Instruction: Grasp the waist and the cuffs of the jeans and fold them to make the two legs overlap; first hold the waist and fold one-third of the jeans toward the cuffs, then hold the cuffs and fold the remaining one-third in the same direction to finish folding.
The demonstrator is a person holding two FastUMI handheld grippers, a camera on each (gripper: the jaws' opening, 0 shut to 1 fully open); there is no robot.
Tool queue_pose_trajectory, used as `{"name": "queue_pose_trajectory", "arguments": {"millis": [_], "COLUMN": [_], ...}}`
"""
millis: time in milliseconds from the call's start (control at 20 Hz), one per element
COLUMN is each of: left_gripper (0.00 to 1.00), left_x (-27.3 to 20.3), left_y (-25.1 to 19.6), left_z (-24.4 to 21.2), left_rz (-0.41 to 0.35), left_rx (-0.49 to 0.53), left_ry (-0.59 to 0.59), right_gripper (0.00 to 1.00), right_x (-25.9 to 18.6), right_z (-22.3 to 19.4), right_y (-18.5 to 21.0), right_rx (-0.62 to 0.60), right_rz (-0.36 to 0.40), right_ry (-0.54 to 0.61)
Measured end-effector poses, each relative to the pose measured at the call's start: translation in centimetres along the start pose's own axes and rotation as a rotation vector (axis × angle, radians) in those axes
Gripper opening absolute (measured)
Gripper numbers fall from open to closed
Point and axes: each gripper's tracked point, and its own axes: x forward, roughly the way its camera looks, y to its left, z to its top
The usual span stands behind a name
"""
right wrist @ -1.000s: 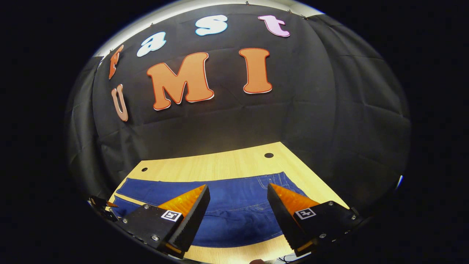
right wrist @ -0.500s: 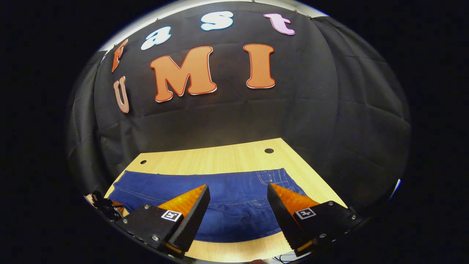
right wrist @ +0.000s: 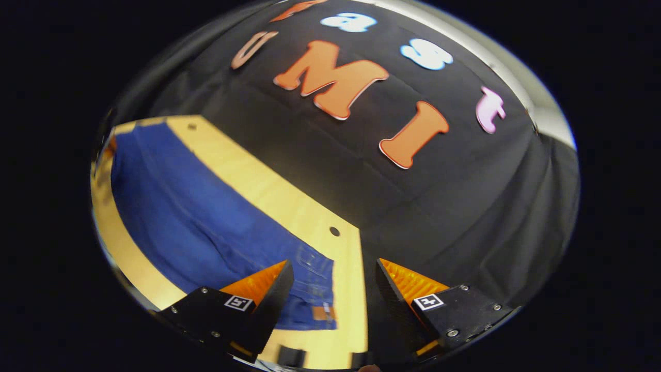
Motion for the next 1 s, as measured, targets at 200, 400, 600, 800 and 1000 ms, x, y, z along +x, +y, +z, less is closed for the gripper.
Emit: {"name": "queue_pose_trajectory", "arguments": {"millis": [200, 400, 600, 800, 1000], "left_gripper": [0.01, 0.01, 0.01, 0.01, 0.01], "left_x": [0.2, 0.4, 0.5, 0.4, 0.5], "left_y": [-0.9, -0.7, -0.8, -0.8, -0.6], "left_z": [-0.4, -0.1, 0.0, -0.3, 0.0], "left_rz": [-0.013, -0.018, -0.016, -0.026, -0.024], "left_rx": [0.000, 0.013, 0.021, 0.051, 0.031], "left_ry": [0.018, 0.039, 0.053, 0.064, 0.070], "right_gripper": [0.98, 0.98, 0.97, 0.98, 0.98], "right_x": [-0.1, 0.0, 1.4, 3.3, 4.7], "right_z": [-6.6, -11.3, -14.1, -15.2, -15.5], "right_y": [3.4, 8.2, 9.5, 10.3, 11.2], "right_rx": [-0.435, -0.706, -0.779, -0.833, -0.902], "right_rz": [0.122, 0.280, 0.372, 0.436, 0.479], "right_ry": [0.073, 0.080, 0.097, 0.108, 0.102]}}
